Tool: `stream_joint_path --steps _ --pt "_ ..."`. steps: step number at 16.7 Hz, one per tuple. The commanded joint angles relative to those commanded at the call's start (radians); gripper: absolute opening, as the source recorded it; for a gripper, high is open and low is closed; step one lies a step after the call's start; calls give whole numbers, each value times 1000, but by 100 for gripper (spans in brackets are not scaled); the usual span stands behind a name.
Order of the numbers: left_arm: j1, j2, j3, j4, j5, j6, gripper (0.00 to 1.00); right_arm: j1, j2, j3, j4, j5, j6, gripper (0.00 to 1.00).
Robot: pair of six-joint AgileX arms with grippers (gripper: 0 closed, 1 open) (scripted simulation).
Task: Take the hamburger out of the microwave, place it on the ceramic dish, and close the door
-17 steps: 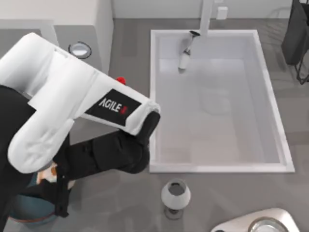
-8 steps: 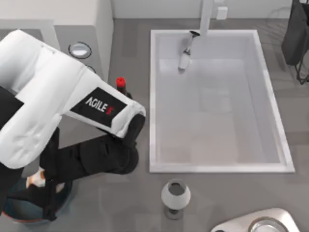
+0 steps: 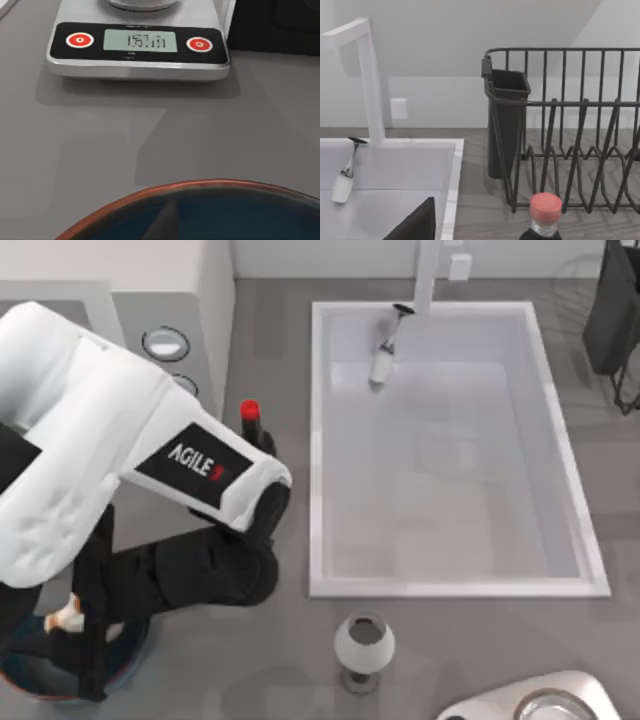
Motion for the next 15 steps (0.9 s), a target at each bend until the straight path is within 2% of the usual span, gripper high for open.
stream_joint_path --steps 1,14,15 --pt "0 0 0 0 0 0 0 0 0 0 0 0 0 100" --pt "0 0 0 0 0 0 98 0 0 0 0 0 0 100" --pt "0 0 0 0 0 0 100 0 0 0 0 0 0 100"
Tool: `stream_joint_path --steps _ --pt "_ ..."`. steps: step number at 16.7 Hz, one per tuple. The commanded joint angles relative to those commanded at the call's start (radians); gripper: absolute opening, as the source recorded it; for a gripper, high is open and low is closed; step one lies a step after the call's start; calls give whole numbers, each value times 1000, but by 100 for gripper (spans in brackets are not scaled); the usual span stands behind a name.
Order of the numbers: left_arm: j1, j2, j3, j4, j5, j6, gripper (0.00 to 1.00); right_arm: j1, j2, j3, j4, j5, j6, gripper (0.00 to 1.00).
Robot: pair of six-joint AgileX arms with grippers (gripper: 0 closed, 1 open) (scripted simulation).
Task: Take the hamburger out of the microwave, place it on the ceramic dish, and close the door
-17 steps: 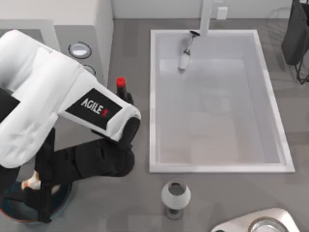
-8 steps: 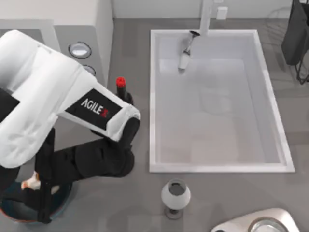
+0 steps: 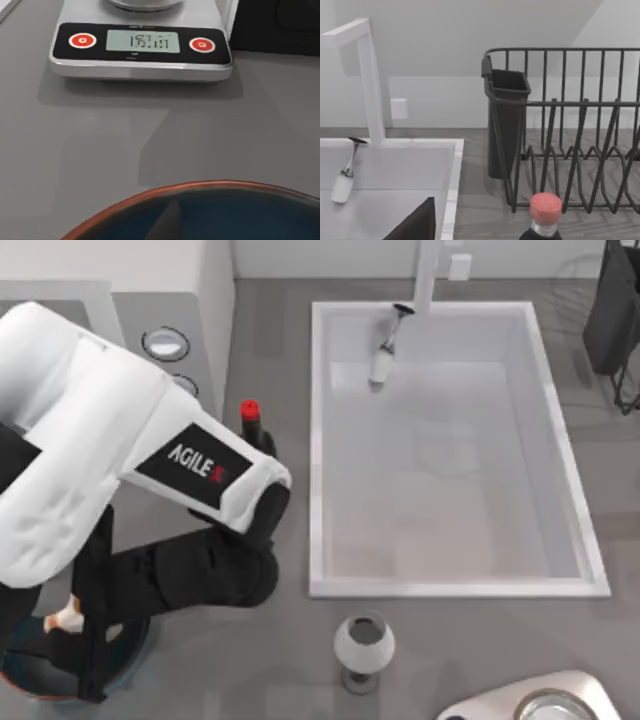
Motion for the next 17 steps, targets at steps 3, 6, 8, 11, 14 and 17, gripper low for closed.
stream_joint_path --steps 3,6,8,11,14,17 --pt "0 0 0 0 0 0 100 0 0 0 0 0 0 100" --pt "0 0 0 0 0 0 100 0 0 0 0 0 0 100" --pt "-20 -52 11 -18 -22 -63 100 0 0 0 0 0 0 100" --pt "-16 -80 -7 8 -5 -34 100 0 0 0 0 0 0 100" --pt "2 -201 -76 108 60 88 100 0 0 0 0 0 0 100" --pt "35 -418 -185 264 159 304 100 0 0 0 0 0 0 100"
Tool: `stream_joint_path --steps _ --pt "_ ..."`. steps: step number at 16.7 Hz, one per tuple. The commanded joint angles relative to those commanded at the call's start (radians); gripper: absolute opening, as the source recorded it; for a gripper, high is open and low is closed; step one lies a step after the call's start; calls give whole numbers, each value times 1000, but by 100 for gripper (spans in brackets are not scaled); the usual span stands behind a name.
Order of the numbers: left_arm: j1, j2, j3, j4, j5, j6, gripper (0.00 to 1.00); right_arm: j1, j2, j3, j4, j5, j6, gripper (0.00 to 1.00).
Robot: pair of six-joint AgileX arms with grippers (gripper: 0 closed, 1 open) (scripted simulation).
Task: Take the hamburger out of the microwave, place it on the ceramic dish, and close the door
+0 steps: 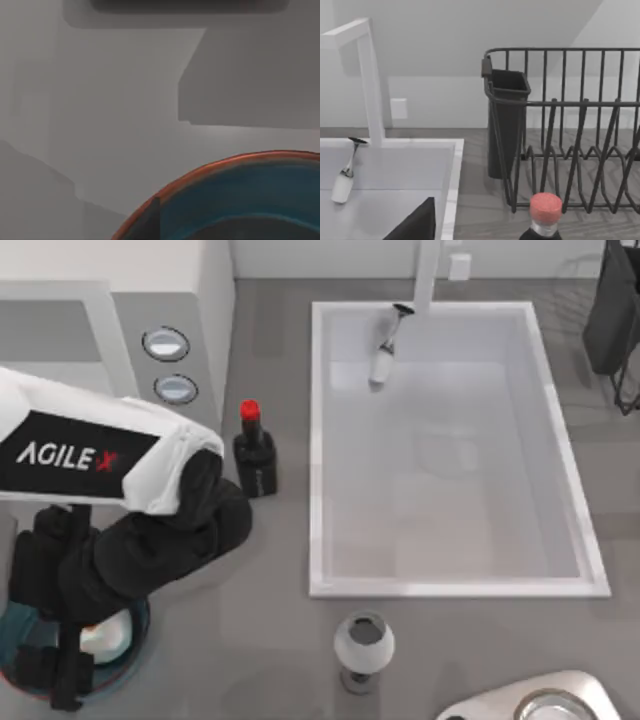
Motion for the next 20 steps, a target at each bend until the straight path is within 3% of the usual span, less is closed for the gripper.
stream_joint_path --steps 4,14,17,20 --pt "71 -410 -190 262 157 432 100 0 0 0 0 0 0 100" --pt "353 -1478 -716 927 502 1807 100 0 0 0 0 0 0 100" --pt "444 -1708 -846 1077 565 2110 100 0 0 0 0 0 0 100" --pt "519 -1855 -945 1187 607 2323 100 0 0 0 0 0 0 100"
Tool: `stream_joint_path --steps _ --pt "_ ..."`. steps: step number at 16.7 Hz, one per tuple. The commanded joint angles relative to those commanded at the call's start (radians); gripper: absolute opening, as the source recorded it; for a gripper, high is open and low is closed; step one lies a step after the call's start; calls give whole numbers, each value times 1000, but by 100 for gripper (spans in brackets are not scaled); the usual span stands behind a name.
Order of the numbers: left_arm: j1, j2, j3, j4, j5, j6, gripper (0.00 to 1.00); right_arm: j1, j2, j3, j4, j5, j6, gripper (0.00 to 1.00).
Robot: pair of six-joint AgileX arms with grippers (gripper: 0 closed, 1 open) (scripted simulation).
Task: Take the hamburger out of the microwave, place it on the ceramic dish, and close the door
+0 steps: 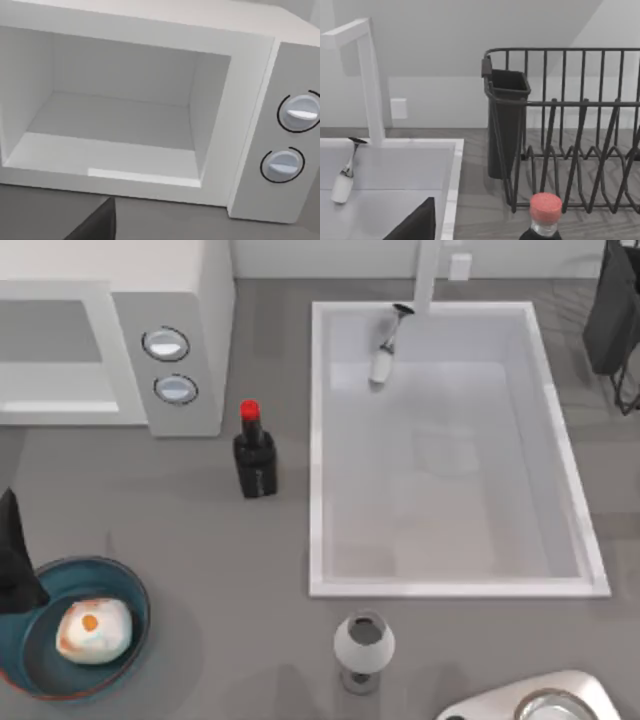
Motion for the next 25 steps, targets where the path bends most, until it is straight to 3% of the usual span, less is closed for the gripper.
stream_joint_path --steps 4,9,22,25 --pt "54 -66 -64 67 22 130 100 0 0 0 0 0 0 100" --pt "56 -68 -67 70 23 136 100 0 0 0 0 0 0 100" --pt "56 -68 -67 70 23 136 2 0 0 0 0 0 0 100" --pt "56 -68 -67 70 23 136 0 0 0 0 0 0 0 100"
